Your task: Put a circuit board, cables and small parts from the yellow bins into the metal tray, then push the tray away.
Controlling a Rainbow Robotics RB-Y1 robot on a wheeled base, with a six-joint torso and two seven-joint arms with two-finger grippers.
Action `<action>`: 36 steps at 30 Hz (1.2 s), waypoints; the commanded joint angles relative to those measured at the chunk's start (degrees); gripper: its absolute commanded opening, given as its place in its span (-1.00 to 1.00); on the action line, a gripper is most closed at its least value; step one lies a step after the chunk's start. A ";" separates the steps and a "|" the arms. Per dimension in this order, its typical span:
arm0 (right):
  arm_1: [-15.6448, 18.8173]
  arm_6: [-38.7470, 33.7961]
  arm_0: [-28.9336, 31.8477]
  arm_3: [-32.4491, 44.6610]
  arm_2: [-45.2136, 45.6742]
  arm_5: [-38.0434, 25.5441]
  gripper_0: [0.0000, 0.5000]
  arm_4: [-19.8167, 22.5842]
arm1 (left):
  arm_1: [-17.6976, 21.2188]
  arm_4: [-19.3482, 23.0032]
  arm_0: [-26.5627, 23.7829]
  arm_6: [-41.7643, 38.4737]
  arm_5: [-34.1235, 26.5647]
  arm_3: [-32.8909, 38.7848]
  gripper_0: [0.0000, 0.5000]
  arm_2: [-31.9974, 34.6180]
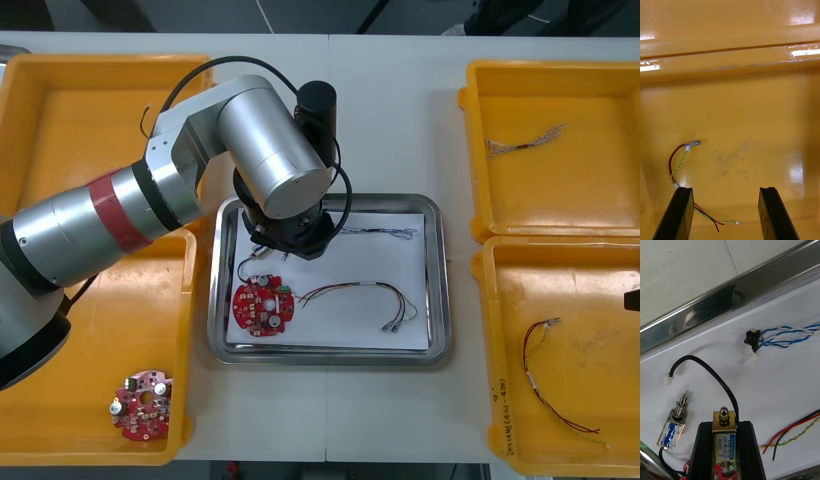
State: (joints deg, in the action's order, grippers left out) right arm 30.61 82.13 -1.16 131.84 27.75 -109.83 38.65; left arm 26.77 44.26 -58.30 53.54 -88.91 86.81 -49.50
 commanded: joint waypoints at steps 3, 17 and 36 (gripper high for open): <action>0.94 -0.74 1.08 1.76 -0.68 -0.17 1.00 0.46 | -1.28 -1.11 -0.06 -3.18 2.34 -0.67 -0.99 -2.71; 0.94 -0.39 1.08 2.29 -1.03 -0.17 1.00 2.13 | -1.19 -0.93 0.03 -3.09 2.34 -0.67 1.00 -2.88; 2.35 -0.39 0.20 2.29 -2.17 -0.17 1.00 3.36 | 2.15 -0.05 -0.06 -4.50 -2.05 5.30 1.00 1.07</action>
State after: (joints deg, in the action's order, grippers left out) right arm 30.66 82.13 -1.11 132.23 26.90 -109.83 41.11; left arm 27.27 43.73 -58.30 53.53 -88.55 88.55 -51.41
